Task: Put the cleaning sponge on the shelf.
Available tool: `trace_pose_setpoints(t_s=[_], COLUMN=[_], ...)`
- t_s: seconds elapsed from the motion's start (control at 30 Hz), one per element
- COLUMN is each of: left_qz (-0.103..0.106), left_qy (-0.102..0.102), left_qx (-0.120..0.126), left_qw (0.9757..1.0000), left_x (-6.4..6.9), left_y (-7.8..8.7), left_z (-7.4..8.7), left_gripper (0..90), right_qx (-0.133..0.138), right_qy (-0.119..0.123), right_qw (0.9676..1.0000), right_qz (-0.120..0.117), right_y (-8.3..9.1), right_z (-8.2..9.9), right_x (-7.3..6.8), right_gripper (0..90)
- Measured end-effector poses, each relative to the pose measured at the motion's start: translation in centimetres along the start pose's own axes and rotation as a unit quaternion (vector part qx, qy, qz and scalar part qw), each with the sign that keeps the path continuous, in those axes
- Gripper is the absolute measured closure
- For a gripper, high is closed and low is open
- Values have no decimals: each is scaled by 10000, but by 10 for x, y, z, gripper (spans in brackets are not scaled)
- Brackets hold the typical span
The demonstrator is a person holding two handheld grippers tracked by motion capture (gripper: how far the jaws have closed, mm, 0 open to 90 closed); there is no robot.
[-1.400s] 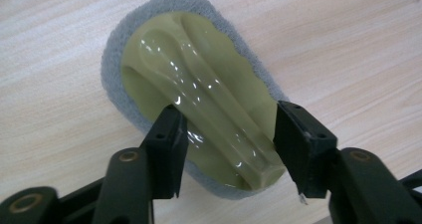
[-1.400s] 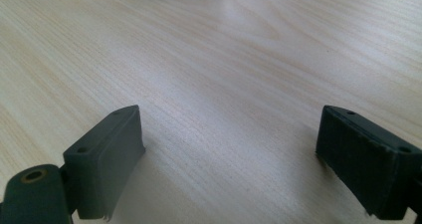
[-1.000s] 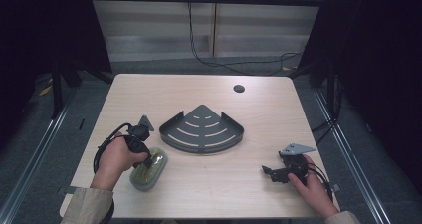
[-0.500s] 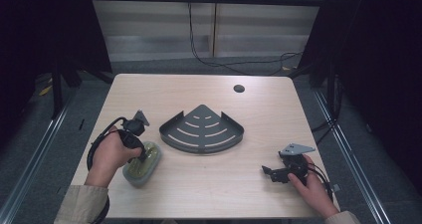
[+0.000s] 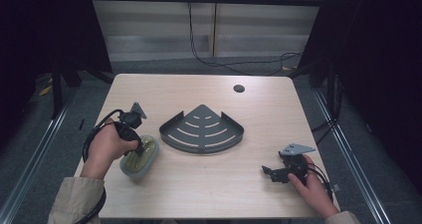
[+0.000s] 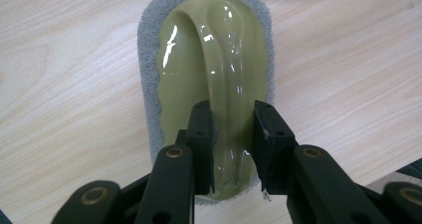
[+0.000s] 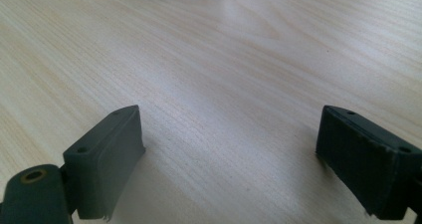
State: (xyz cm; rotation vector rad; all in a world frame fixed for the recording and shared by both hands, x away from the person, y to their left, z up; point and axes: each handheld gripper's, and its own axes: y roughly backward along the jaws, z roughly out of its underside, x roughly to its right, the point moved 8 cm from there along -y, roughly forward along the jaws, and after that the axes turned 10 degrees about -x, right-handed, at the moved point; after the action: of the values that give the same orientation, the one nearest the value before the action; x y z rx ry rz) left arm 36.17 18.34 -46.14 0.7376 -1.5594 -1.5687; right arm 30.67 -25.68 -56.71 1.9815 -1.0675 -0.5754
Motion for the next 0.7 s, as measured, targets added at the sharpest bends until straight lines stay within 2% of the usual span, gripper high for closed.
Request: trace_pose_setpoints(t_s=[0.3,0.7], left_qz=[-7,-54], left_qy=[-59,-90], left_qx=[10,-111], left_qw=[10000,9999], left_x=[0,-4], left_y=[10,18], left_z=[-11,-21], left_gripper=[718,718], right_qx=[1,3], right_qy=[-1,-11], right_qw=[10000,10000], right_qz=[0,-1], right_y=[0,0], right_z=[0,0], right_x=[0,0], right_gripper=[106,105])
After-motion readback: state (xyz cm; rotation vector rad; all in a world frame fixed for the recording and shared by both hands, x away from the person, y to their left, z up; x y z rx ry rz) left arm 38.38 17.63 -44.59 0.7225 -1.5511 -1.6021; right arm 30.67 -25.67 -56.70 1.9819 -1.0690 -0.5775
